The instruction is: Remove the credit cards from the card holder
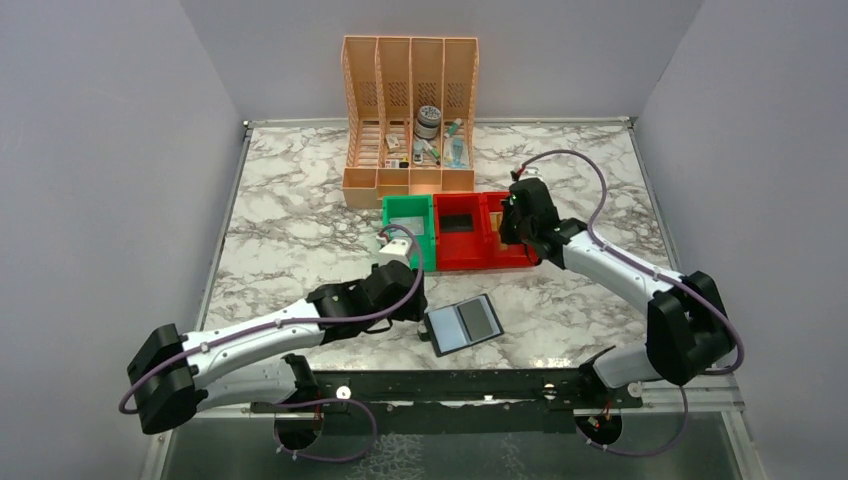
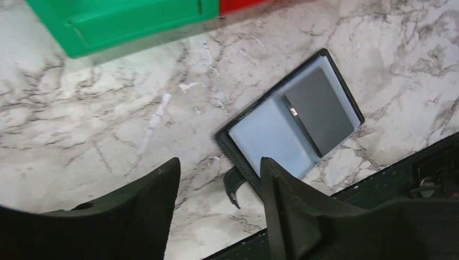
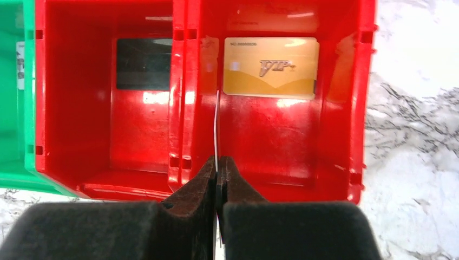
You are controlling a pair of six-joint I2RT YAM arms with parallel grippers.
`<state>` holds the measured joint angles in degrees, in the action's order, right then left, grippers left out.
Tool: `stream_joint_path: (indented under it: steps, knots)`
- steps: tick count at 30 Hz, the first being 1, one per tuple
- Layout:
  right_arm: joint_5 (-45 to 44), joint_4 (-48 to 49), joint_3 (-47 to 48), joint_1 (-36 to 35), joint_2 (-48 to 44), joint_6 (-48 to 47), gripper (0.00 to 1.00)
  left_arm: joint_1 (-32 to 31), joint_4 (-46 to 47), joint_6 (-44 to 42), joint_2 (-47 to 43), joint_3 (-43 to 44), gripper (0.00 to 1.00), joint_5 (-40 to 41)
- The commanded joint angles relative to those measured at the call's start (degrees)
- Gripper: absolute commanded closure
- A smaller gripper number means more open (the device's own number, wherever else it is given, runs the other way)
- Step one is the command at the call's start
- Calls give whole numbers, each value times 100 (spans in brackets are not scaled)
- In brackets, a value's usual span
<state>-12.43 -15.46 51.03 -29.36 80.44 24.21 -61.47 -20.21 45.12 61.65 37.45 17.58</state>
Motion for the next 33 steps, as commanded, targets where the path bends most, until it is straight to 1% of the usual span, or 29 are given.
stream_joint_path:
  steps: [1,2,6,8,12,20,22,25,28,33]
  knots:
    - [518,158,365,36,331,-402,99,415,-719,-258,-550,-124,36,220]
    - [607,135,443,36,414,-383,99,504,-806,-285,-641,-150,33,218]
    - [1140,64,636,36,685,-269,99,771,-1121,-411,-876,-140,26,265]
    - [1383,75,683,37,775,-253,99,825,-1273,-466,-923,-85,20,334]
    - [1649,117,731,36,863,-168,99,837,-1367,-519,-912,83,18,339]
    - [2199,261,901,36,985,-118,99,923,-1520,-499,-858,337,15,648]
    - [1951,134,995,39,1005,-260,99,971,-1553,-454,-832,358,15,653]
    - [1078,52,1009,36,948,-667,99,1058,-1642,-380,-831,411,14,589]
    - [645,911,533,37,730,-1581,99,1075,-1671,-322,-936,370,14,564]
    - [1174,3048,-415,36,607,-3355,99,1085,-1451,-388,-1164,85,13,546]
